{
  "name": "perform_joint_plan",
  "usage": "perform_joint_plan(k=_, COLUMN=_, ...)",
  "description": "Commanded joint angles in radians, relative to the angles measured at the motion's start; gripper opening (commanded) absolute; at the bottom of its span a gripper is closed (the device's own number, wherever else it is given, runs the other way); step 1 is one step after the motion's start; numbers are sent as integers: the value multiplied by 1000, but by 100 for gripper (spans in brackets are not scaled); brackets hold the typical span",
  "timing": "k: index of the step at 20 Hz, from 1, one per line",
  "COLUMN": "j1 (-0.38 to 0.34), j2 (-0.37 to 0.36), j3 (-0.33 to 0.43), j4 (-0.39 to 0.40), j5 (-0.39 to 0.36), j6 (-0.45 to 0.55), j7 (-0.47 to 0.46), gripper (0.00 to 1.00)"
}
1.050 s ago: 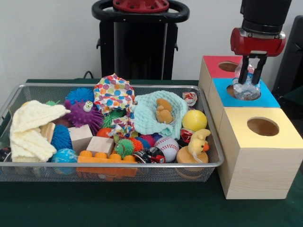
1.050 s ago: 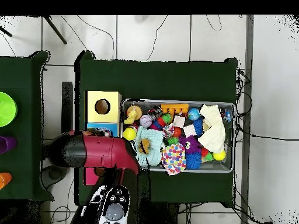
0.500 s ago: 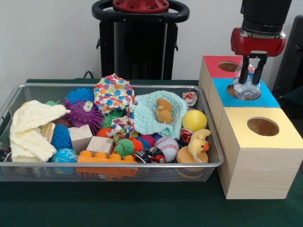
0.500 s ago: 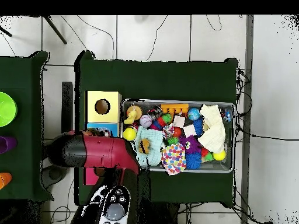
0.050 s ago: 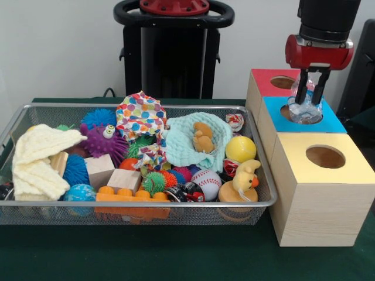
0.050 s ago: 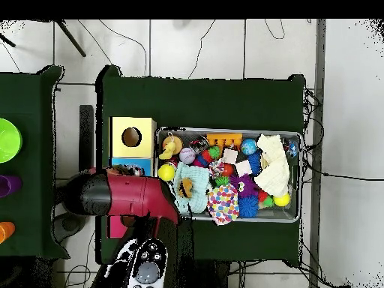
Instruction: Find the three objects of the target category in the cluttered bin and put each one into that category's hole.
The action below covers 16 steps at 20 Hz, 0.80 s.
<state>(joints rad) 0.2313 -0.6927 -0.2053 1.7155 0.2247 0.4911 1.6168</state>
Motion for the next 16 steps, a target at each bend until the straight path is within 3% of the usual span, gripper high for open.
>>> perform_joint_plan(k=1, j1=-4, j2=22, j3=48, j4=96, j5=36, j6=-63, j7=255, gripper=0)
perform_joint_plan(k=16, j1=-10, j2=16, j3=52, j4=127, j5=32, j6=-85, j7=242, gripper=0)
